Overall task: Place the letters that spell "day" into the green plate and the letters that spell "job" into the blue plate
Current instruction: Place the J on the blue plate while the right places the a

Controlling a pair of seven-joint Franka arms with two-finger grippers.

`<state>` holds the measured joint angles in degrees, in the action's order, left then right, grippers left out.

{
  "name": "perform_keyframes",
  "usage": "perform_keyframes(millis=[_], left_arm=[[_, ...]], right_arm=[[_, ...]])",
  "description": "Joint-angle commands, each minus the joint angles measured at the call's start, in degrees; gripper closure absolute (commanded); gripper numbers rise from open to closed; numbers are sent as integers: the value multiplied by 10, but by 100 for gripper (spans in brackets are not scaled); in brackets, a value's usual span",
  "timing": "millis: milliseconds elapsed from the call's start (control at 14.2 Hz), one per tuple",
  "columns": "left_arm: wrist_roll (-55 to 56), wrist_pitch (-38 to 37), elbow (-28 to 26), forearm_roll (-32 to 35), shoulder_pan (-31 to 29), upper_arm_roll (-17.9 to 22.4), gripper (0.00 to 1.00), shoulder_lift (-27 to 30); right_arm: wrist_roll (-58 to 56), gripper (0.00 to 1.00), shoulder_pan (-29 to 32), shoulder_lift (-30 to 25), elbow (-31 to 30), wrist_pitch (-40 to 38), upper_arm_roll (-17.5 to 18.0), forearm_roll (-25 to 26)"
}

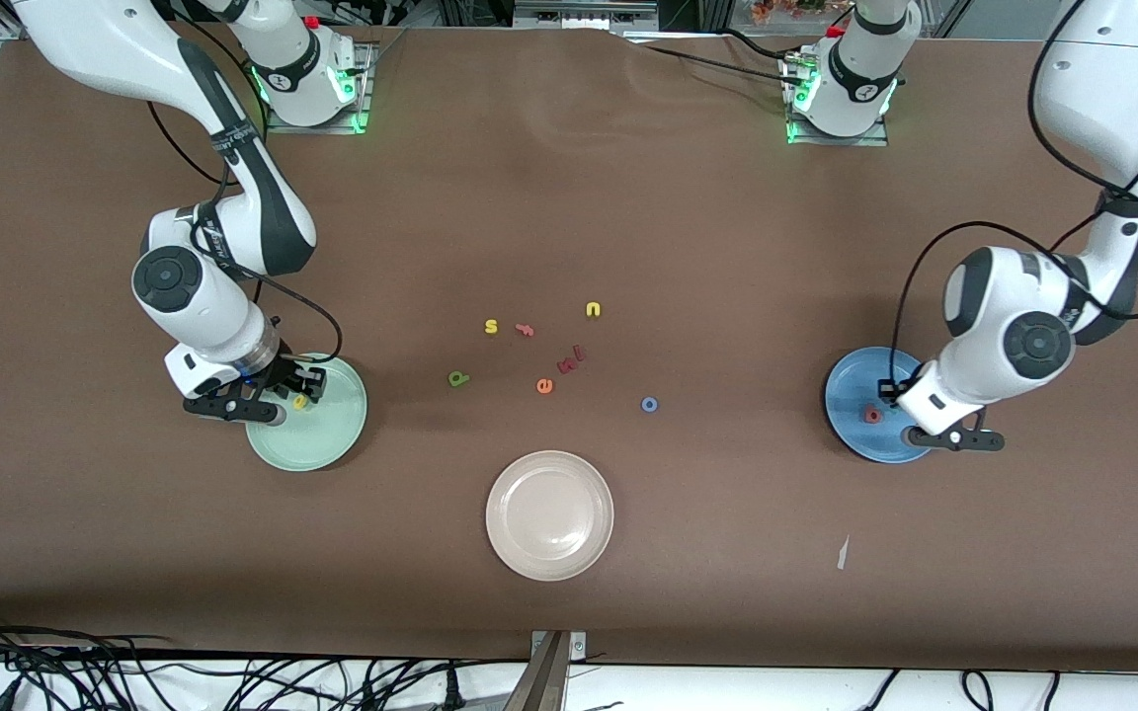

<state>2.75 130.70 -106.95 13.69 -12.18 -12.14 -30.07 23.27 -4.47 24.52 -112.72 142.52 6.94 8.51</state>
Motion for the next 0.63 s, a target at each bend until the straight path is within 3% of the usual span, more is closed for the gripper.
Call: perform_keyframes(millis=[0, 140, 562], left_arm=[[-27, -13, -3, -2, -5, -13, 0, 5], [2, -13, 0, -7, 16, -16, 0, 5], [144, -13, 81, -21, 120, -21, 0, -45]], right_arm=[[43, 38, -3, -5, -8, 3, 29, -9], [119, 38, -25, 6, -6, 12, 47, -11], [308, 37, -127, 55, -2, 93, 44, -10]])
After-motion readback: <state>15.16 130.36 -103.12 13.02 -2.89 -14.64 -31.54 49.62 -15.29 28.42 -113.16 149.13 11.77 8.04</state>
